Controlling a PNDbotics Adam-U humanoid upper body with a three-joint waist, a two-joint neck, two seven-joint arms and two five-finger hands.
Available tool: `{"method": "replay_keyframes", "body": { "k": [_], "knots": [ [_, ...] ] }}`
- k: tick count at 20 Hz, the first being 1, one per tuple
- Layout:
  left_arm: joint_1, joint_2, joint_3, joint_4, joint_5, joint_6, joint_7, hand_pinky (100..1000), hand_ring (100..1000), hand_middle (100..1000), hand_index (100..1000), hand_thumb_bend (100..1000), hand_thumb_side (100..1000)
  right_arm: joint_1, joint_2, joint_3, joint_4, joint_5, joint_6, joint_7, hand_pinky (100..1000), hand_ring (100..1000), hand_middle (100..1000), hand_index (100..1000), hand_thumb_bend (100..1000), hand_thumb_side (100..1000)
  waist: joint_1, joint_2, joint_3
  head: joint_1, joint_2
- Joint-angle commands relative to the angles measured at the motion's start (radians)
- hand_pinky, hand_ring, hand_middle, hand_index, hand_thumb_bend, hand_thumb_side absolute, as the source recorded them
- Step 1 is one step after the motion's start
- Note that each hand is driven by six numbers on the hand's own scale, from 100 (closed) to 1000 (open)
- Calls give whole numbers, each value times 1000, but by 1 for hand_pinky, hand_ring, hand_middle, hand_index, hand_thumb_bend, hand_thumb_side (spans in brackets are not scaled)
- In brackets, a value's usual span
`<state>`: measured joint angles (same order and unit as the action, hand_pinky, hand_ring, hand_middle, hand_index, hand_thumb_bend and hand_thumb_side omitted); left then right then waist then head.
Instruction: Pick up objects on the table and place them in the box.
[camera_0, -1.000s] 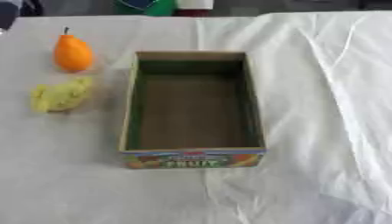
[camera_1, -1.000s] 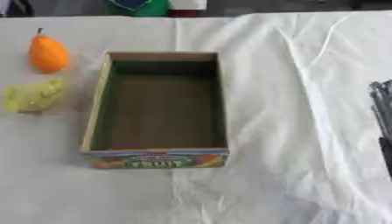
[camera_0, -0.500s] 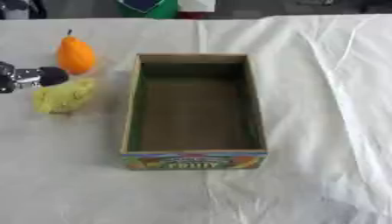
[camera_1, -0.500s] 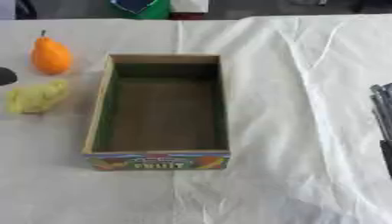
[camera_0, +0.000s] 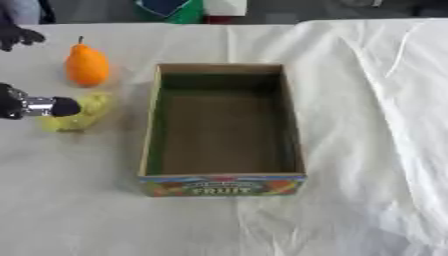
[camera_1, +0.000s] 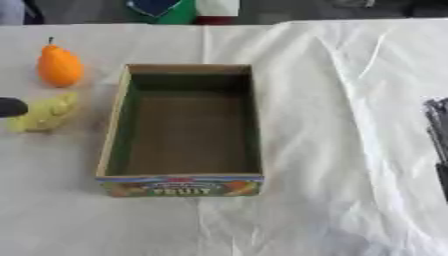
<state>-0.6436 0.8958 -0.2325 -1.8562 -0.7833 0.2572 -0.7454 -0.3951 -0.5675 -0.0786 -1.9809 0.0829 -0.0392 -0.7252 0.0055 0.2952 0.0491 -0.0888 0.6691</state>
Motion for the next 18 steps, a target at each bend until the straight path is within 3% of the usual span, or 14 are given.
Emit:
{"method": "replay_keyframes", "body": {
  "k": [1,6,13,18],
  "knots": [
    [-23,4,1,30,46,0,-8,681,821,846,984,714,905,-5,-26,-4,-19,-6,0,3,622,658,546,686,100,600,2,-21,-1,3,-12],
    [-40,-19,-16,87,83,0,-6,680,834,862,987,697,859,-2,-24,-4,-19,-8,1,3,622,659,546,687,100,600,1,-20,-3,9,-13],
    [-70,-56,-50,188,50,-28,-16,690,845,878,993,762,833,0,-22,-3,-19,-10,2,5,623,659,546,687,100,602,1,-18,-6,15,-13],
    [-91,-85,-69,263,-5,-52,-2,685,844,875,990,674,723,0,-20,0,-19,-12,3,8,623,660,545,687,100,602,2,-16,-9,20,-9]
  ]
}}
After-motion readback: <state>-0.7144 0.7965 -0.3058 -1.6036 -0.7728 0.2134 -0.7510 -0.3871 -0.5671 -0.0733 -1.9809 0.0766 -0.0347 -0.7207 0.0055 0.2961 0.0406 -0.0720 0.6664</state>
